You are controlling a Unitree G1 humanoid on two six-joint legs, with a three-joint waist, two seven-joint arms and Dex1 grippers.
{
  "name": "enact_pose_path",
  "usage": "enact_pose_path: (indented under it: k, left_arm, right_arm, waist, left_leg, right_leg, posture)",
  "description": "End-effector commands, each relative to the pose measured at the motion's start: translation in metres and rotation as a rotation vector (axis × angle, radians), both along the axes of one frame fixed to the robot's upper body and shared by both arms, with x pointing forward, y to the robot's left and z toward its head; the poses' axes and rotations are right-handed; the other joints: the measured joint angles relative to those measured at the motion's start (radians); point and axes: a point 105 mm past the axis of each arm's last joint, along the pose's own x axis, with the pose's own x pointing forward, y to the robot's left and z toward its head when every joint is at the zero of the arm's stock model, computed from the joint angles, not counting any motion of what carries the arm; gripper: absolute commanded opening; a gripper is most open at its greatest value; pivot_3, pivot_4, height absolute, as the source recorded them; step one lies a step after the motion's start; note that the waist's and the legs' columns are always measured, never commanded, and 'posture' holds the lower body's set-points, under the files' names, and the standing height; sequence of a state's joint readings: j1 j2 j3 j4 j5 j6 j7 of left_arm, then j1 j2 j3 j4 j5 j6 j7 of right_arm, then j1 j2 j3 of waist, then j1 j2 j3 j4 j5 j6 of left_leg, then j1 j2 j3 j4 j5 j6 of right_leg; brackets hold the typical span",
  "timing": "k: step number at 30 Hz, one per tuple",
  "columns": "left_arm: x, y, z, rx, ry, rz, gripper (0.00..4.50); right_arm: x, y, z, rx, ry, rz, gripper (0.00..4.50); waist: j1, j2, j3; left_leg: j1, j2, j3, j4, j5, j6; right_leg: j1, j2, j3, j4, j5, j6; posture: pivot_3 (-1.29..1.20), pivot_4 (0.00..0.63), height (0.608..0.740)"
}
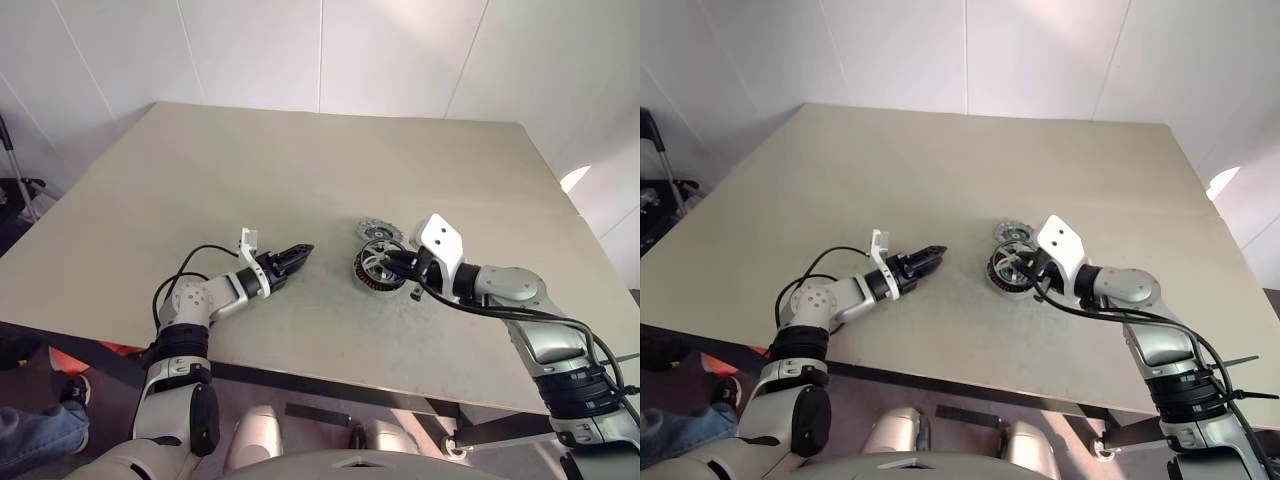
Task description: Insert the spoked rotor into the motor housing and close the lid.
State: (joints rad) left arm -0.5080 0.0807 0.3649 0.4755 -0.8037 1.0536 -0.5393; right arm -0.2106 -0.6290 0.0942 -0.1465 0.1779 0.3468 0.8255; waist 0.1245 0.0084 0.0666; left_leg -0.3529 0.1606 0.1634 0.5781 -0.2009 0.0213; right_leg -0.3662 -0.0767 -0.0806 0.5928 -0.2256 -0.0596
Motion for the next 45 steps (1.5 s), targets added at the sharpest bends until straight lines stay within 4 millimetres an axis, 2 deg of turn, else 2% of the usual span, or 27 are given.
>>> enact_pose_path:
  k: [1, 16, 18, 20, 22, 26, 28, 31, 33, 36, 38, 42, 45]
  left_arm:
    - [0.002, 0.004, 0.004, -0.007, -0.027, 0.011, 2.62]
    - [0.002, 0.005, 0.003, -0.003, -0.025, 0.018, 2.62]
    - [0.002, 0.005, 0.002, -0.003, -0.025, 0.019, 2.62]
    - [0.002, 0.005, 0.002, -0.002, -0.025, 0.020, 2.62]
    - [0.002, 0.005, 0.002, -0.001, -0.024, 0.020, 2.62]
    - [0.001, 0.005, 0.001, -0.001, -0.022, 0.020, 2.62]
    - [0.000, 0.005, 0.000, 0.001, -0.020, 0.020, 2.62]
    - [0.000, 0.005, -0.001, 0.004, -0.018, 0.019, 2.62]
    - [0.001, 0.005, -0.001, 0.006, -0.019, 0.020, 2.62]
    - [0.001, 0.005, -0.001, 0.007, -0.020, 0.022, 2.62]
    - [0.001, 0.006, -0.001, 0.009, -0.021, 0.024, 2.62]
    - [0.001, 0.008, -0.002, 0.013, -0.021, 0.028, 2.62]
    - [0.001, 0.009, -0.002, 0.017, -0.019, 0.031, 2.62]
  right_arm:
    - [0.000, 0.003, 0.008, 0.008, -0.027, 0.014, 0.26]
    - [-0.004, 0.007, 0.006, 0.051, 0.045, 0.024, 0.26]
    - [-0.004, 0.007, 0.006, 0.058, 0.054, 0.025, 1.03]
    - [-0.002, 0.006, 0.008, 0.051, 0.038, 0.015, 1.55]
    - [0.001, 0.006, 0.012, 0.052, 0.008, 0.001, 2.27]
    - [0.005, 0.009, 0.032, 0.107, -0.052, 0.003, 3.65]
    - [0.009, 0.012, 0.053, 0.183, -0.099, 0.003, 4.35]
    - [0.010, 0.014, 0.072, 0.252, -0.135, 0.013, 4.44]
    - [0.013, 0.011, 0.067, 0.231, -0.124, -0.006, 4.44]
    - [0.019, 0.005, 0.040, 0.142, -0.079, -0.051, 4.44]
    - [0.018, 0.006, 0.026, 0.114, -0.046, -0.055, 4.44]
    - [0.015, 0.011, 0.012, 0.123, 0.001, -0.046, 4.44]
    - [0.015, 0.008, -0.008, 0.090, 0.053, -0.064, 4.44]
  waist:
    - [0.000, 0.000, 0.000]
    - [0.000, 0.000, 0.000]
    - [0.000, 0.000, 0.000]
    - [0.000, 0.000, 0.000]
    - [0.000, 0.000, 0.000]
    - [0.000, 0.000, 0.000]
    - [0.000, 0.000, 0.000]
    - [0.000, 0.000, 0.000]
    - [0.000, 0.000, -0.001]
    - [0.000, 0.000, -0.001]
    - [0.000, 0.000, -0.001]
    - [-0.002, 0.000, -0.001]
    - [-0.002, 0.000, -0.001]
  left_leg:
    - [0.000, 0.000, 0.000, 0.000, 0.000, 0.000]
    - [0.001, 0.000, 0.000, 0.000, 0.000, 0.000]
    - [0.001, 0.000, 0.000, 0.000, 0.000, 0.000]
    - [0.000, 0.000, 0.000, 0.000, 0.000, 0.000]
    - [0.000, 0.000, 0.000, 0.000, 0.000, 0.000]
    - [0.000, 0.000, 0.000, 0.000, 0.000, 0.000]
    - [0.001, 0.000, 0.000, 0.000, 0.000, -0.001]
    - [0.001, 0.000, 0.000, 0.000, 0.000, -0.001]
    - [0.001, 0.000, 0.000, 0.000, 0.000, 0.000]
    - [0.001, 0.000, 0.000, 0.000, 0.000, 0.000]
    - [0.001, 0.000, 0.000, 0.000, 0.000, -0.001]
    - [0.000, 0.000, 0.000, 0.000, -0.001, -0.002]
    - [0.001, 0.000, 0.000, 0.000, -0.001, -0.002]
  right_leg:
    - [0.000, 0.000, 0.000, 0.000, 0.000, 0.000]
    - [0.001, 0.000, 0.000, 0.000, 0.000, 0.000]
    - [0.001, 0.000, 0.000, 0.000, 0.000, 0.000]
    - [0.001, 0.000, 0.000, 0.000, 0.000, 0.000]
    - [0.000, 0.000, 0.000, 0.000, 0.000, 0.000]
    - [0.000, 0.000, 0.000, 0.000, 0.000, 0.000]
    - [0.000, 0.000, 0.000, 0.000, 0.000, 0.000]
    - [0.000, 0.000, 0.000, 0.000, 0.000, 0.000]
    - [0.001, 0.000, 0.000, 0.000, 0.000, 0.000]
    - [0.001, 0.000, 0.000, 0.000, 0.000, 0.000]
    - [0.001, 0.000, 0.000, 0.000, 0.000, -0.001]
    - [0.000, 0.000, 0.000, 0.000, 0.000, 0.000]
    - [0.000, 0.000, 0.000, 0.000, 0.000, 0.000]
  posture:
    - [0.00, 0.000, 0.740]
    - [0.00, 0.000, 0.740]
    - [0.00, 0.000, 0.740]
    - [0.00, 0.000, 0.740]
    - [0.00, 0.000, 0.740]
    - [0.00, 0.000, 0.740]
    - [0.00, 0.000, 0.740]
    - [0.00, 0.000, 0.740]
    - [0.00, 0.000, 0.740]
    - [0.00, 0.000, 0.740]
    - [0.00, 0.000, 0.740]
    - [0.00, 0.000, 0.740]
    - [0.00, 0.000, 0.740]
